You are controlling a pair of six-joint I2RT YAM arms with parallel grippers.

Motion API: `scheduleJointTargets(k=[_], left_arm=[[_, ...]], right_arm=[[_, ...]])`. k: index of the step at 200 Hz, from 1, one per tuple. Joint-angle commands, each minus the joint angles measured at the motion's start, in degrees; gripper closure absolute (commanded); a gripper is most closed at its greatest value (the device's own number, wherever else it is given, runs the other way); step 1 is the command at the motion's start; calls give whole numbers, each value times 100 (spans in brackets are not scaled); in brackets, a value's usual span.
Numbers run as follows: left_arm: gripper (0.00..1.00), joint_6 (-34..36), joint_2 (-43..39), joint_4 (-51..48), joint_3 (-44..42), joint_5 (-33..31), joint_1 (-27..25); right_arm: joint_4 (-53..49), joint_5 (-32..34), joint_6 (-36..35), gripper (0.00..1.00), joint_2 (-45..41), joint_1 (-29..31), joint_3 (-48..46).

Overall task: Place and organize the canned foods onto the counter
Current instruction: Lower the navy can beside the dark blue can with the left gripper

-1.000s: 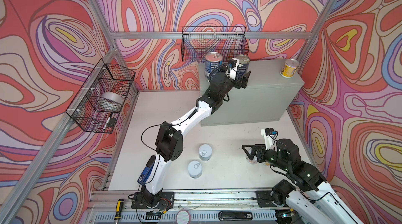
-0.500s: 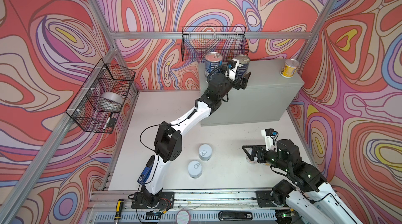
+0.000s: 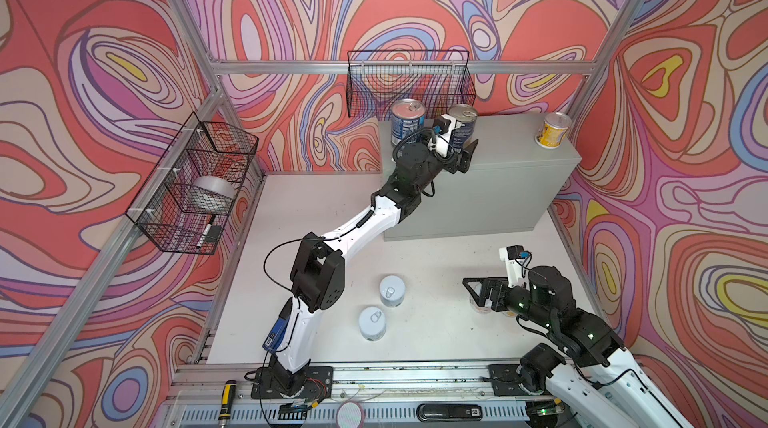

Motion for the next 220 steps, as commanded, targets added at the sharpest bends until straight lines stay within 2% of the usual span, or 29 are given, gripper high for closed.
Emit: scheduleJointTargets(k=[1,127,175,220], left_arm=[[0,77,-207,-56,14,46,21],[0,191,-159,-352,200,32,21],[0,210,-317,-486,79,57,13],[0,272,-698,-387,-416,21,4]], right_arm=[[-2,56,13,2,37,-12,30],[122,10,-12,2,260,-10,13],[162,-13,-36,1,319,-7,-14],[173,92,9,2,315,-15,-23]])
